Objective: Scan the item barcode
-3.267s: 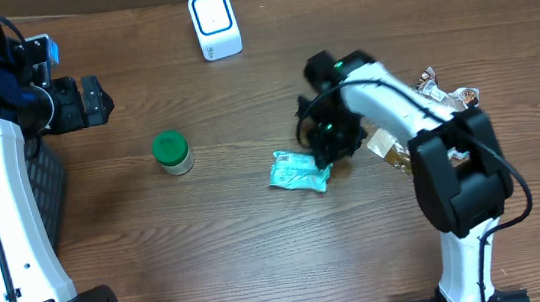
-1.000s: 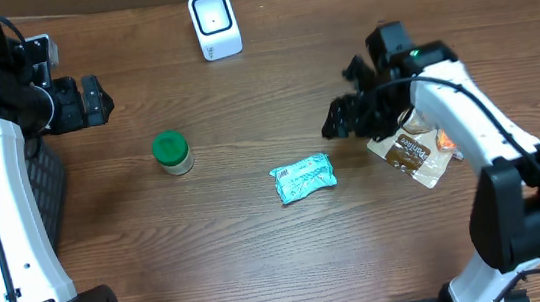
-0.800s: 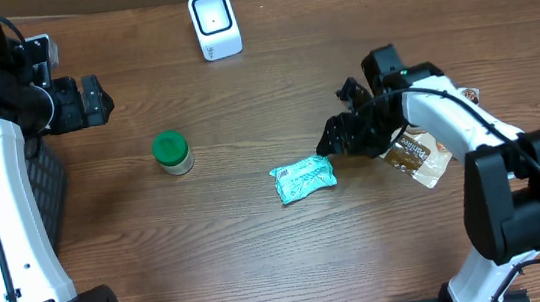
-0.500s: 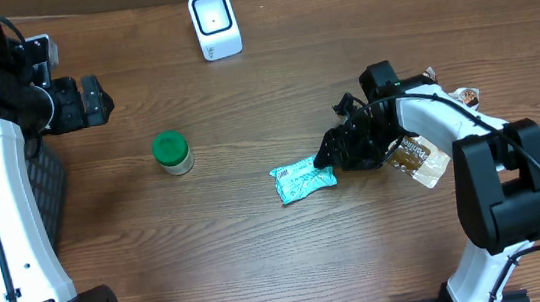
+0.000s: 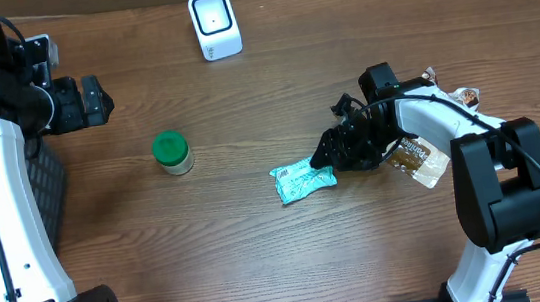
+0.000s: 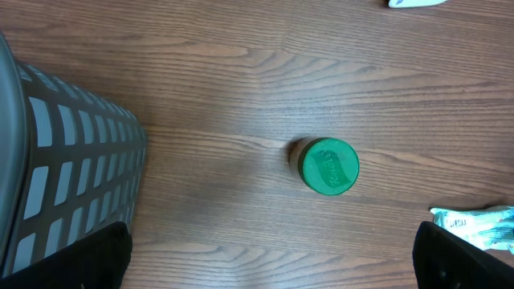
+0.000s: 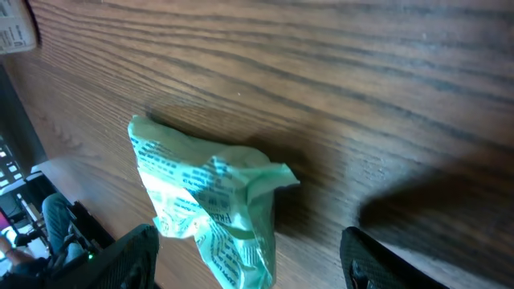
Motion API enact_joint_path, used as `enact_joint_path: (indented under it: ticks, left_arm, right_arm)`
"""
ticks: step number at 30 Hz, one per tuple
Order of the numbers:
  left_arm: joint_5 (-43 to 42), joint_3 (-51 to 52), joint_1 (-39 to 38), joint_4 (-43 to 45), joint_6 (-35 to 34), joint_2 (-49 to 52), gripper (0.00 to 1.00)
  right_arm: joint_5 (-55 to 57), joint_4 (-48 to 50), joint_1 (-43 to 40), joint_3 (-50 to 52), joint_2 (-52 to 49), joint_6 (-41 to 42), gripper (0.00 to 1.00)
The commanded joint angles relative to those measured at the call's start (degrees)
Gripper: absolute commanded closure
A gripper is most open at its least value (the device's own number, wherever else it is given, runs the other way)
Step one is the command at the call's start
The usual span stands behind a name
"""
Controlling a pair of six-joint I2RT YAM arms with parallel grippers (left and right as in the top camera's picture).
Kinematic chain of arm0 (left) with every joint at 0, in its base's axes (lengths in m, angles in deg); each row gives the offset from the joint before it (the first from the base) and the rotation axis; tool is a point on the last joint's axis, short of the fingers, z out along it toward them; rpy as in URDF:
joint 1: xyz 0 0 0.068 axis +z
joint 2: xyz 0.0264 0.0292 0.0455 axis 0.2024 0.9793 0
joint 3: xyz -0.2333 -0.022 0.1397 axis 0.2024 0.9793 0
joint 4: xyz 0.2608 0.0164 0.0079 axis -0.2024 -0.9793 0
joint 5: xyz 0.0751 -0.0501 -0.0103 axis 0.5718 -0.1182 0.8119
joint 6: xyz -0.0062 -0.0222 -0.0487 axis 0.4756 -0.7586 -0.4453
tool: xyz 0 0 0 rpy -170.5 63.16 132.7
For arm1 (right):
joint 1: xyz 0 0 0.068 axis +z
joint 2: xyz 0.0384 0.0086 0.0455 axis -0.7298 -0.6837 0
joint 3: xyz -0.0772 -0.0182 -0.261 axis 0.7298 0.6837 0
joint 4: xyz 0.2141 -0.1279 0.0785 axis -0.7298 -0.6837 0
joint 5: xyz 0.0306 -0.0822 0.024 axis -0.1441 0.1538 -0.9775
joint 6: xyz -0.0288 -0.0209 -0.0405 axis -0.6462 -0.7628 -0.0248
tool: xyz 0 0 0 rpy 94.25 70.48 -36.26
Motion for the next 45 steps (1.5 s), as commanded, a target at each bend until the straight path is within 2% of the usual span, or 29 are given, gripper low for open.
enact_joint_path:
  ticks: [1,7,14,17,20,24,29,33,45]
  left_arm:
    - [0.1,0.0,-0.3,0.2,1.1,0.3,0.00]
    - [0.1,0.0,-0.3,0.2,1.1,0.3,0.01]
    - [0.1,0.0,-0.3,0.2,1.1,0.3,0.00]
    - [0.1,0.0,-0.3,0.2,1.1,0.3,0.00]
    - [0.1,0.0,-0.3,0.2,1.1,0.3,0.00]
    - [0.1,0.0,-0.3,0.2,1.1,0.3,0.01]
    - [0.1,0.0,-0.3,0.2,1.1,0.3,0.00]
    - [0.1,0.0,-0.3,0.2,1.1,0.3,0.01]
    - [0.1,0.0,-0.3,0.2,1.1,0.3,0.01]
  right_arm:
    - [-1.0,1.8,1.0,2.3,-0.1,-0.4,0.29]
    - [-1.1,5.6,1.3,4.6,-0.1,4.2,0.30]
    - [-1.4,9.5,3.8,4.8,-0.8,11.6,0.42]
    - [-0.3,10.4,5.1,4.8,-2.5,15.7,0.56]
    - [-0.4,10.6,4.9,4.8,-3.3,17.4,0.82]
    - [-1.9,10.6,4.2,4.7,-3.3,17.3,0.95]
    - [-6.4,11.1,4.2,4.6,-2.5,13.0,0.96]
    - [-7.5,11.2,4.2,4.3,0.8,12.5,0.96]
    - [-12.1,5.1,0.0,-2.2,21.8,12.9,0.96]
